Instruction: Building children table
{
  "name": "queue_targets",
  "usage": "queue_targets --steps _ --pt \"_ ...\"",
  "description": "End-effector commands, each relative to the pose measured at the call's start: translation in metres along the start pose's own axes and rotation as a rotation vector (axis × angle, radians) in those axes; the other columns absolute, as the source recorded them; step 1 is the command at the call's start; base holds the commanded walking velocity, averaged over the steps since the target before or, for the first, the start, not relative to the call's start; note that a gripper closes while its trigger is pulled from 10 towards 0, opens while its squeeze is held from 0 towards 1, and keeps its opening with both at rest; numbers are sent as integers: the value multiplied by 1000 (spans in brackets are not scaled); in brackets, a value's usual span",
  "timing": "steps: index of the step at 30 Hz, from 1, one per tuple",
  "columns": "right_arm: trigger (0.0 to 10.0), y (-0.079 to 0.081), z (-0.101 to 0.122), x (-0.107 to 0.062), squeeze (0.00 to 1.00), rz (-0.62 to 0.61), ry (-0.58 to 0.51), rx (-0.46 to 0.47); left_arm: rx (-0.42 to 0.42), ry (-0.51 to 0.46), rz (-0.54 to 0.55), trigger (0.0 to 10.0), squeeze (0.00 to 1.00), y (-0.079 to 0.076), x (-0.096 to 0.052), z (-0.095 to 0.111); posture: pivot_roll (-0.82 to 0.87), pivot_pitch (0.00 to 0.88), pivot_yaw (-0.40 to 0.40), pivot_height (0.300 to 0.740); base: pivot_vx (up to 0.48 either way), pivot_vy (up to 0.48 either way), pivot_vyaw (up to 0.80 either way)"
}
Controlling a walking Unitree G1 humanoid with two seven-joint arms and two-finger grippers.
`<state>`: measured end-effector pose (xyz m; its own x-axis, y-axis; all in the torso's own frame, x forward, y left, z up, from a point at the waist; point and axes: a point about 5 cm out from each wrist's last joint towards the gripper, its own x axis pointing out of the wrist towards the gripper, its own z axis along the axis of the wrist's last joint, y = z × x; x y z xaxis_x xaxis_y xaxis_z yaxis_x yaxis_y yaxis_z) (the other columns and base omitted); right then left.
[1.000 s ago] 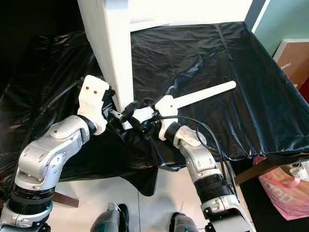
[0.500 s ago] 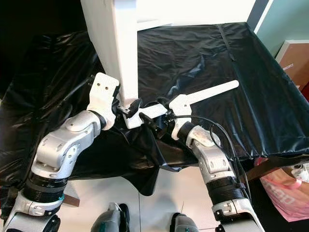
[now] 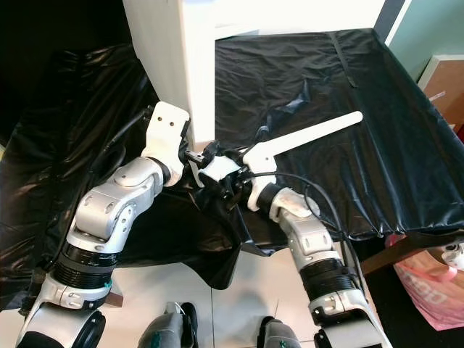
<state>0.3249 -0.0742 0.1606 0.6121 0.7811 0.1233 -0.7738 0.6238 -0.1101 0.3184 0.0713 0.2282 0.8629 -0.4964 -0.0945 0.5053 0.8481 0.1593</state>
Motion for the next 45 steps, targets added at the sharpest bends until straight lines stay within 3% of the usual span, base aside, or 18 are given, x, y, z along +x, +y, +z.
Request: queue_targets --steps 1,4,10,13,20,23,29,34,41,43,45 --pt "10000 4 -4 2 0 17 11 -6 11 1 154 10000 0 10 3 1 -4 205 43 740 0 0 0" --pt "10000 14 -2 24 0 25 -1 7 42 -1 208 10000 0 18 2 2 9 212 37 740 0 0 0" --pt "10000 16 -1 25 0 44 -3 8 63 16 224 10000 0 26 -5 -1 12 214 33 740 0 0 0" --pt "10000 9 -4 13 0 60 16 -11 105 44 241 10000 0 43 -24 -6 15 216 25 740 0 0 0" --pt "10000 -2 -8 -2 0 57 42 -28 170 95 249 10000 0 61 -45 -9 18 214 22 740 0 0 0" --pt "10000 -8 -10 -12 0 62 60 -37 207 143 273 10000 0 75 -59 -12 21 211 15 740 0 0 0" --pt "10000 -12 -9 -21 0 77 73 -46 230 189 308 10000 0 91 -77 -16 26 205 4 740 0 0 0" --pt "10000 -25 -1 -27 0 57 61 -67 274 287 336 10000 0 113 -104 -25 27 196 0 740 0 0 0" --pt "10000 -33 8 -27 0 32 35 -93 296 338 323 10000 0 120 -120 -29 27 191 1 740 0 0 0" --pt "10000 -37 9 -27 0 11 32 -104 279 333 272 10000 0 115 -121 -29 29 181 -4 740 0 0 0" --pt "10000 -43 10 -25 0 -25 32 -114 227 311 163 10000 0 101 -118 -28 31 174 -3 740 0 0 0"
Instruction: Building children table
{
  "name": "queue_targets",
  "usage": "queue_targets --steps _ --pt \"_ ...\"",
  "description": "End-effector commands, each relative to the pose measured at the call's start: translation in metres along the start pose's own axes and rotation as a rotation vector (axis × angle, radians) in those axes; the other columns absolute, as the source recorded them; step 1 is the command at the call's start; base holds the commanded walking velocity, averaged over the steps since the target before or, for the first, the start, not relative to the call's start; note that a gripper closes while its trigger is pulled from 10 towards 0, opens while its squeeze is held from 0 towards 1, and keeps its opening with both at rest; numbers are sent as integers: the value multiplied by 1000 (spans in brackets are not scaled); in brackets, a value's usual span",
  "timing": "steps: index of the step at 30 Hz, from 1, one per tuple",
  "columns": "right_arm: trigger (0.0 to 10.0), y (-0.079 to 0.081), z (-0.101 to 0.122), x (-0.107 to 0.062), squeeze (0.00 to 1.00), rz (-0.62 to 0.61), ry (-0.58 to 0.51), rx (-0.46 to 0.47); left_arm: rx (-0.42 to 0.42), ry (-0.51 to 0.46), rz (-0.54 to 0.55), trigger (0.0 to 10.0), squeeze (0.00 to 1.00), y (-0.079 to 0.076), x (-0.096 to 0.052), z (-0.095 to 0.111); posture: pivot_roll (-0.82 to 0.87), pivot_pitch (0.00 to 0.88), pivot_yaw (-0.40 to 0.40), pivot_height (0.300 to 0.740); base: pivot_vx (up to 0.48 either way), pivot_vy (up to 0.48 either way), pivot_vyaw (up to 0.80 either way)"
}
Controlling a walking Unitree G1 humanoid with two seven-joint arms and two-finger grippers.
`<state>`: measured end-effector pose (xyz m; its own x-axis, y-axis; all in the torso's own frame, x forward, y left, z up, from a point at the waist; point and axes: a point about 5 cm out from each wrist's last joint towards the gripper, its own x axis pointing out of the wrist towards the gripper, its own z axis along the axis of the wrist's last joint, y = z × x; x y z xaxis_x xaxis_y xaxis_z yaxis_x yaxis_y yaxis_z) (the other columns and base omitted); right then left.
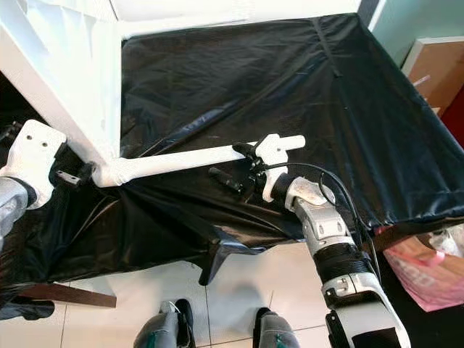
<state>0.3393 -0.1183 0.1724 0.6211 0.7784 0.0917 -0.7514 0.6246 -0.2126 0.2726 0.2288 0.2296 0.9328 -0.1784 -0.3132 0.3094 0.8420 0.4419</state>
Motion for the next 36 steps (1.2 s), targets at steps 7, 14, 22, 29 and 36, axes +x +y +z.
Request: queue_targets --steps 7,14,22,29,36 --pt "10000 -7 -6 4 0 -118 -2 -6 -92 -47 -354 10000 0 -40 -6 1 33 157 1 740 0 0 0" --pt "10000 -11 -6 6 0 -203 -32 -2 -157 -56 -483 10000 0 -49 -11 -2 35 155 6 740 0 0 0" --pt "10000 -17 -6 -2 0 -367 -77 32 -200 -206 -633 10000 0 -62 -14 9 44 161 -1 740 0 0 0" --pt "10000 -25 -5 -12 0 -543 -81 11 -256 -366 -609 10000 0 -86 5 27 24 161 4 740 0 0 0" --pt "10000 -29 1 -22 0 -663 -117 7 -277 -407 -648 10000 0 -112 18 37 15 167 9 740 0 0 0"
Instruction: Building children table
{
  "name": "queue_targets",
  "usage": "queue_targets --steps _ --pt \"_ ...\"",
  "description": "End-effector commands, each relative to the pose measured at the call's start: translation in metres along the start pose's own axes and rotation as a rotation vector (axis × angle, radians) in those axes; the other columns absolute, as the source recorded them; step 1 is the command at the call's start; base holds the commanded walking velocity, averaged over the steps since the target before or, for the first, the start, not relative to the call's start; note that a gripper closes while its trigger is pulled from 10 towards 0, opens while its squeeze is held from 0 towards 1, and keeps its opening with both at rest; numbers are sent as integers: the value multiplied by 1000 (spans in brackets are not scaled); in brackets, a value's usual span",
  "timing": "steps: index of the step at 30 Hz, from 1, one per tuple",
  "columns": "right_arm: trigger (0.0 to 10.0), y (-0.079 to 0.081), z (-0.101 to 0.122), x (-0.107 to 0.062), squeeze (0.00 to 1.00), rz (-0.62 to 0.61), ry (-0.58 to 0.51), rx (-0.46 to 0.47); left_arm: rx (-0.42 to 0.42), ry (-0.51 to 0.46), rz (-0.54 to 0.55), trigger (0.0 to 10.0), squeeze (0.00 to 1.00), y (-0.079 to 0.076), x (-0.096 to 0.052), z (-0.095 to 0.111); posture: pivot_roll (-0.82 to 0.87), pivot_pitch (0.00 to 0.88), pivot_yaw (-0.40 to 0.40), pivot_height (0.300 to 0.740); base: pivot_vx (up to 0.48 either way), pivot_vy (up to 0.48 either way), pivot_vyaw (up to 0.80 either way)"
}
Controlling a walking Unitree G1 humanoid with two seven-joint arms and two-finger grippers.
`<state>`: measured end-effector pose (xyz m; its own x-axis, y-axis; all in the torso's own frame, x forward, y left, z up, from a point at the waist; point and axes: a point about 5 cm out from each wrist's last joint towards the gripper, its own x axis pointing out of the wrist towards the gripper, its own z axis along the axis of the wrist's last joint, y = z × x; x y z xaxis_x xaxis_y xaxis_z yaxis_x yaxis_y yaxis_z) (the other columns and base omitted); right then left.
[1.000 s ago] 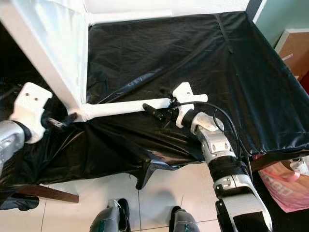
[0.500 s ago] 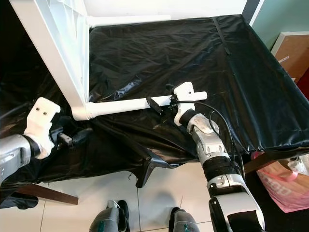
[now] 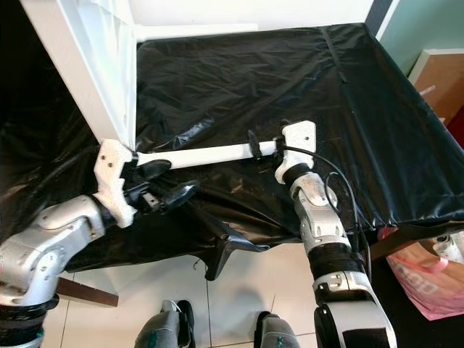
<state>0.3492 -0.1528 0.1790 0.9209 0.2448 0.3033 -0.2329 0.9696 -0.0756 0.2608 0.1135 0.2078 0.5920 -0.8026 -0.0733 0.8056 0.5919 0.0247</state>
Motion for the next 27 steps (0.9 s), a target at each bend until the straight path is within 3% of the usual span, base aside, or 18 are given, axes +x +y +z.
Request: queue_targets --steps 1,6,13,20,21,23,25,26,27 --pt "10000 -1 0 -3 0 -26 -8 3 31 0 9 10000 0 -1 6 -2 14 167 10 740 0 0 0" --pt "10000 0 15 -5 0 -65 -83 -55 -12 -61 130 10000 0 10 26 -5 4 169 30 740 0 0 0" --pt "10000 6 33 -14 0 -84 -174 -107 -65 -88 273 10000 0 11 36 -19 5 170 44 740 0 0 0" --pt "10000 5 49 -15 0 -106 -243 -185 -141 -127 345 10000 0 11 38 -24 1 171 51 740 0 0 0" --pt "10000 5 55 -15 0 -118 -265 -215 -202 -142 368 10000 0 11 39 -27 -1 171 50 740 0 0 0" --pt "10000 5 55 -15 0 -118 -265 -215 -202 -142 368 10000 0 11 39 -27 -1 171 50 740 0 0 0" --pt "10000 3 68 -14 0 -145 -313 -274 -380 -158 431 10000 0 12 41 -37 1 171 48 740 0 0 0" --pt "10000 3 68 -14 0 -145 -313 -274 -380 -158 431 10000 0 12 41 -37 1 171 48 740 0 0 0" --pt "10000 3 77 -13 0 -150 -349 -310 -478 -164 454 10000 0 12 43 -41 1 172 47 740 0 0 0"
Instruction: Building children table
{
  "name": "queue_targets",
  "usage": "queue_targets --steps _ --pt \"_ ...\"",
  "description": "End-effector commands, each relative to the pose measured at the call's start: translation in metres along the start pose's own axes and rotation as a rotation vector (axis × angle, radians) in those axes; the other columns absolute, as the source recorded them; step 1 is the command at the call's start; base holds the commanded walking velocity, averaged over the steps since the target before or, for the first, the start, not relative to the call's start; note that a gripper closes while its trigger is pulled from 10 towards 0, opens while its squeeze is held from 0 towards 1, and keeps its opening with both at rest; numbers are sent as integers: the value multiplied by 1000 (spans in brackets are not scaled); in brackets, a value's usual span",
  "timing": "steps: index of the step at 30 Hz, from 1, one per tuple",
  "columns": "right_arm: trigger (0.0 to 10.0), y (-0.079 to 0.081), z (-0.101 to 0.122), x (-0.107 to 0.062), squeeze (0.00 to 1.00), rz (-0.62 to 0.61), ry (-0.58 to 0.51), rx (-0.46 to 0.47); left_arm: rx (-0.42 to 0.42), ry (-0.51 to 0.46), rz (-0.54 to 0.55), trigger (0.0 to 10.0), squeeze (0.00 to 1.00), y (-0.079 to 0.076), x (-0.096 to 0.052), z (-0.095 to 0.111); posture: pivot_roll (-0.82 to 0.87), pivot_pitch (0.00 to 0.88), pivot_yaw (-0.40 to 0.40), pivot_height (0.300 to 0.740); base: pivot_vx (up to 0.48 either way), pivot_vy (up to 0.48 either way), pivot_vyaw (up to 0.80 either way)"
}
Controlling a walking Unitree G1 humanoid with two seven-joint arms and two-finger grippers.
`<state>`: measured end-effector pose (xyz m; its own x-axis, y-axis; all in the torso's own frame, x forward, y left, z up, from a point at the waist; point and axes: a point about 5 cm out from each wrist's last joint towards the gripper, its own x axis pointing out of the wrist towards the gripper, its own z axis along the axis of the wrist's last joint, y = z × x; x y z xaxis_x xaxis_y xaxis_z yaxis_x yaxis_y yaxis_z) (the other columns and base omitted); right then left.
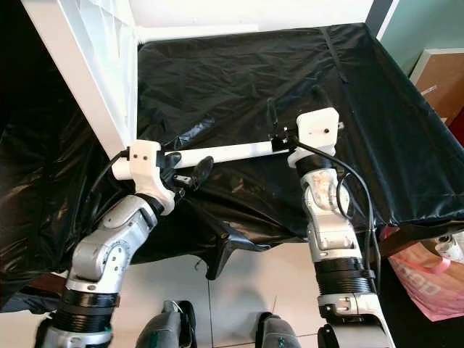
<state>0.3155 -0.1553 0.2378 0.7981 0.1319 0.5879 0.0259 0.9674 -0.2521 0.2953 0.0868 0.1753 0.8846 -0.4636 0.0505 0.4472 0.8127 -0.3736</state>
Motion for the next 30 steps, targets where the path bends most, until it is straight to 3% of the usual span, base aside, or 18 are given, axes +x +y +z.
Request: queue_targets --steps 1,3,9,12,15,20,21,30 --pt "10000 -2 16 7 0 -5 -85 -56 -125 42 71 10000 0 8 0 -12 0 172 48 740 0 0 0" --pt "10000 -3 28 11 0 4 -140 -118 -247 41 112 10000 0 9 5 -16 -1 172 48 740 0 0 0" --pt "10000 -2 36 12 0 7 -177 -153 -318 50 150 10000 0 10 9 -22 -5 174 53 740 0 0 0" --pt "10000 -2 46 13 0 11 -227 -212 -372 44 193 10000 0 13 12 -25 -6 175 57 740 0 0 0" --pt "10000 2 64 13 0 13 -328 -331 -418 35 218 10000 0 15 17 -24 -13 174 64 740 0 0 0" --pt "10000 6 78 14 0 12 -418 -469 -428 38 231 10000 0 16 19 -22 -20 173 67 740 0 0 0" --pt "10000 11 85 18 0 14 -468 -551 -432 45 235 10000 0 17 19 -23 -21 172 68 740 0 0 0" --pt "10000 20 91 42 0 21 -502 -629 -440 44 243 10000 0 17 22 -23 -23 166 59 740 0 0 0"
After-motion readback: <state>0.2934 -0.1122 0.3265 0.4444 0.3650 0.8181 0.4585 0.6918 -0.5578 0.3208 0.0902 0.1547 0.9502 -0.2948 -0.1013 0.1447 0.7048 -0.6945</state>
